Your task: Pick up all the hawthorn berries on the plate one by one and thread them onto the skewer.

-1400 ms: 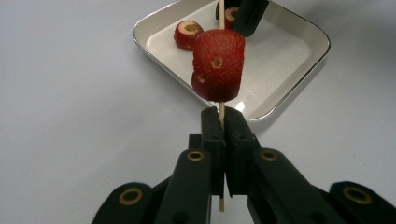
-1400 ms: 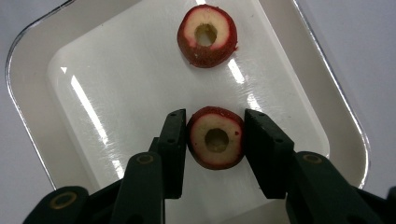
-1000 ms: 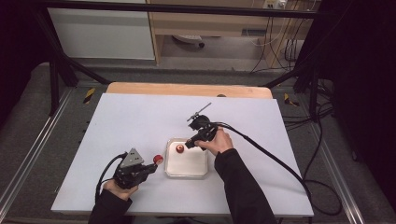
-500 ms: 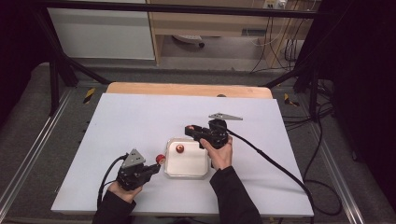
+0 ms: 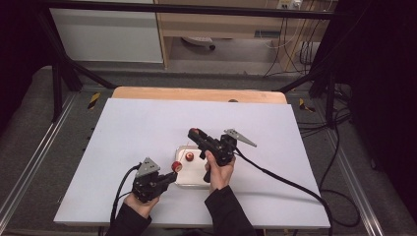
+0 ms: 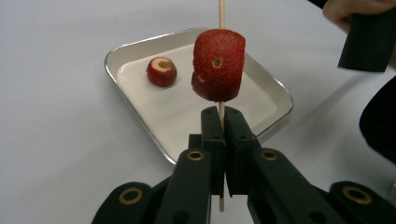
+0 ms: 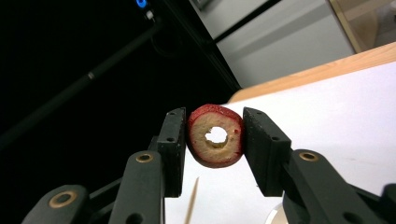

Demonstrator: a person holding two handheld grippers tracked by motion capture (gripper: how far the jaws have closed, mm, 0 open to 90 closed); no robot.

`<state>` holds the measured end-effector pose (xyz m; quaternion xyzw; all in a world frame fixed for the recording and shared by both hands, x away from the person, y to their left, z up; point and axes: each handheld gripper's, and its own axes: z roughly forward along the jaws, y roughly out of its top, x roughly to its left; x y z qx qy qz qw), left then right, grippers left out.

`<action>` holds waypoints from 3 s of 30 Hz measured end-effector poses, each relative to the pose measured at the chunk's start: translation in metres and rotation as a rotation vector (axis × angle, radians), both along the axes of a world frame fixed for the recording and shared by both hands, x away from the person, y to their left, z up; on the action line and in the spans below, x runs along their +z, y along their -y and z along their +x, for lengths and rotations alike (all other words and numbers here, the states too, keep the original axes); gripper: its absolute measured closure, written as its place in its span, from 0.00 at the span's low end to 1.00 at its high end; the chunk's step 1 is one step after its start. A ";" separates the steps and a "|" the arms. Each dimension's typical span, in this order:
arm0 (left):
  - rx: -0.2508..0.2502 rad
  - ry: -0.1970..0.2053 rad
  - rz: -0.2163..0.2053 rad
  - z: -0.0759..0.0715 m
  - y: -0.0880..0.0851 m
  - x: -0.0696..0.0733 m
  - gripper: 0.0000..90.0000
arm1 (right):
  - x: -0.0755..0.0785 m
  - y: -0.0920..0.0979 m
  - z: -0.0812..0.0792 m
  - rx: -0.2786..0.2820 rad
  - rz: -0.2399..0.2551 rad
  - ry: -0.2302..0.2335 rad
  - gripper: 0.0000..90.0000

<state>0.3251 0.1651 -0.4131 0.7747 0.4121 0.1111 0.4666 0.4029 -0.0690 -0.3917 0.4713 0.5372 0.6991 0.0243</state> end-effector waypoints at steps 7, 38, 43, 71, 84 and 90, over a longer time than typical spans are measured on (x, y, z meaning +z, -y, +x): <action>0.017 -0.005 -0.020 -0.001 0.005 0.000 0.98 | -0.005 -0.004 -0.004 -0.005 0.059 0.010 0.68; 0.019 -0.009 -0.036 0.001 0.004 0.000 0.98 | -0.008 -0.005 -0.004 0.003 0.077 0.013 0.68; 0.019 -0.008 -0.029 0.001 0.004 -0.001 0.98 | -0.008 -0.005 -0.004 0.002 0.066 0.019 0.68; 0.023 -0.059 -0.093 -0.001 0.008 -0.003 0.98 | -0.018 -0.012 -0.012 0.005 0.060 0.040 0.69; 0.040 -0.067 -0.104 -0.003 0.013 -0.003 0.98 | -0.020 -0.014 -0.017 0.022 0.042 0.041 0.69; 0.033 -0.076 -0.114 -0.003 0.013 -0.005 0.98 | -0.021 -0.014 -0.021 0.029 0.036 0.048 0.69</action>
